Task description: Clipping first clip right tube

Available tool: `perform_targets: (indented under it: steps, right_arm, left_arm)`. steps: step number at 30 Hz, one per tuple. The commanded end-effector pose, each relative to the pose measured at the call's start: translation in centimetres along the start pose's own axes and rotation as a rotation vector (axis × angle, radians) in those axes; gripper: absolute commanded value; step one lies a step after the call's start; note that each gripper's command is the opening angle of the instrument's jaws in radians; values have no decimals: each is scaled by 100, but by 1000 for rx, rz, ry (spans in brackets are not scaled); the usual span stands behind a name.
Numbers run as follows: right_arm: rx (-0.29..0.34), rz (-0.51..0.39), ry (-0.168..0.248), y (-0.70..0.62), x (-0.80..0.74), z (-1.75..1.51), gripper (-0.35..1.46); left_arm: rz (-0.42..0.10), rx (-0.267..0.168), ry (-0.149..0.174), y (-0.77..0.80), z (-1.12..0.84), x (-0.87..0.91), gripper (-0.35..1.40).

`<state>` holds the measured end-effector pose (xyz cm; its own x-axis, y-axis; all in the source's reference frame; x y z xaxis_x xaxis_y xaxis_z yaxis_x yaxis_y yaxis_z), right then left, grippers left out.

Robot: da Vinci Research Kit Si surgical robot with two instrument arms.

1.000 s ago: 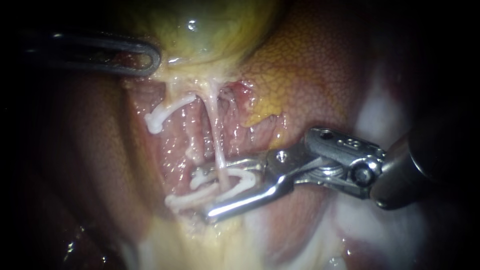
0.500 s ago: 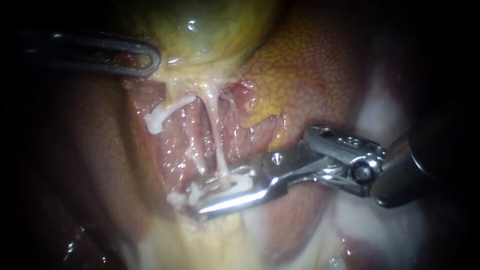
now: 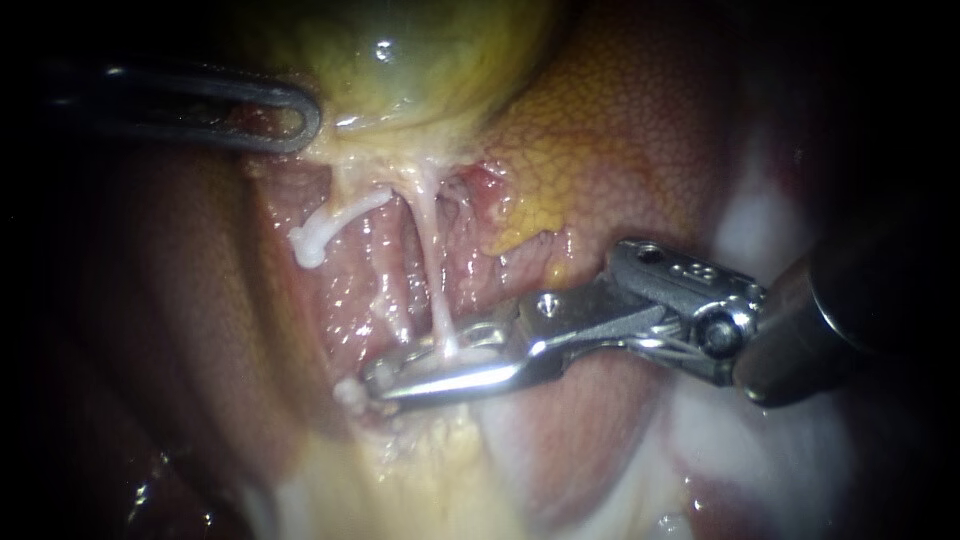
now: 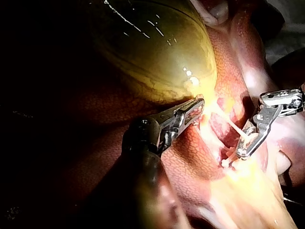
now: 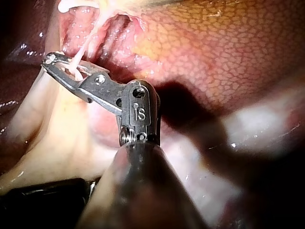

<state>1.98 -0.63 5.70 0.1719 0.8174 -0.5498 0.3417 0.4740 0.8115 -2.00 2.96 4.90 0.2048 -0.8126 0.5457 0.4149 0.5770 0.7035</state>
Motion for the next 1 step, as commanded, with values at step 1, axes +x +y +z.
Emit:
perform_targets:
  steps: [1]
  right_arm:
    - [0, -1, 0, 1, 0, -1, -35]
  left_arm:
    - [0, 0, 0, 0, 0, 0, -35]
